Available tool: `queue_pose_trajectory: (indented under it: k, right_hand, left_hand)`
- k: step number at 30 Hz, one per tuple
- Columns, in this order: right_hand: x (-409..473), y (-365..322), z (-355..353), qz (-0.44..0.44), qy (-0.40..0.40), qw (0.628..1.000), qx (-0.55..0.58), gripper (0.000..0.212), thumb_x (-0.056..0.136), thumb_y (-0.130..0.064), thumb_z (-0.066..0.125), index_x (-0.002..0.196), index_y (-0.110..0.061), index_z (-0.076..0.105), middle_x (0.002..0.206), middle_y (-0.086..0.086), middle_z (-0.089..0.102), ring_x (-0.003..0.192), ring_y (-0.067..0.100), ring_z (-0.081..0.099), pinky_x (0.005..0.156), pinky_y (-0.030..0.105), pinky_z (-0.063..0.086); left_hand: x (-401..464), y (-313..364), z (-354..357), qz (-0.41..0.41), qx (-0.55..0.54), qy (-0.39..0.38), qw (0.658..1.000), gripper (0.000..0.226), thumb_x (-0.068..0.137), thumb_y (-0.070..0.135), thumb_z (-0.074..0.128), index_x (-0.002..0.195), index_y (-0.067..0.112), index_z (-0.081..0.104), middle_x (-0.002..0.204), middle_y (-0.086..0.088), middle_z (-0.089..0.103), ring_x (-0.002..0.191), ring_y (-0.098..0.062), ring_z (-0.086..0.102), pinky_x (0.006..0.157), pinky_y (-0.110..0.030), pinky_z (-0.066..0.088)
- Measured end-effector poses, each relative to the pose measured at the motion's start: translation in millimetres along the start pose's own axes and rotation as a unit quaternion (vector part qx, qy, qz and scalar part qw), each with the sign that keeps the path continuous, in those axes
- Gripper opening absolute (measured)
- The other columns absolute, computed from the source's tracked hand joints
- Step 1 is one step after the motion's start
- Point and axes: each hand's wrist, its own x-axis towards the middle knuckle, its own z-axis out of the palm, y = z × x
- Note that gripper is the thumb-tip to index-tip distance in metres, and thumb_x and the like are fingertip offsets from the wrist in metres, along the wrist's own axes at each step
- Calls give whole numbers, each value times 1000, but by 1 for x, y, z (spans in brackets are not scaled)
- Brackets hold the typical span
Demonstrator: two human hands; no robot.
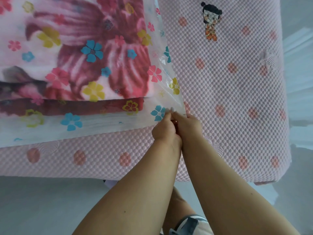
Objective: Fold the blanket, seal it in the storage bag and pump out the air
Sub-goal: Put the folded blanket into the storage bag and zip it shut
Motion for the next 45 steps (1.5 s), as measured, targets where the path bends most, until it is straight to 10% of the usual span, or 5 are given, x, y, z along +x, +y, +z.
queue_pose_trajectory:
  k: [12,18,33,38,45]
  right_hand:
    - [-2,6,17,-8,131,990,43,21,84,-25,73,75,-8,63,70,5,68,64,18,64,62,25,54]
    - [-12,2,24,45,64,992,95,35,82,-29,75,83,5,66,68,15,67,57,21,63,59,28,55]
    - [-8,9,46,-28,110,983,-145,38,95,-38,57,100,-1,65,89,5,62,78,16,53,47,6,35]
    - [-11,16,52,-14,125,989,-79,39,92,-40,59,80,-4,66,82,7,70,71,17,59,42,3,35]
    - [-16,11,67,63,-16,995,-77,44,80,-36,76,104,-1,68,96,10,73,84,23,69,82,37,57]
  left_hand:
    - [-6,23,-6,63,-8,87,994,22,84,19,71,90,0,64,77,-17,67,66,-27,67,80,-47,58]
    - [-25,34,-6,43,-29,84,995,24,93,20,63,79,3,55,44,-2,51,33,-12,53,40,-22,49]
    - [-23,59,-22,110,225,164,954,39,98,27,51,120,-5,58,121,-20,63,112,-32,61,74,-26,44]
    - [-27,67,-29,97,170,149,969,35,93,18,55,119,-6,57,122,-24,61,112,-36,61,85,-36,51]
    - [-30,70,-26,120,121,141,975,28,88,26,69,88,-1,63,85,-11,69,78,-25,67,81,-36,57]
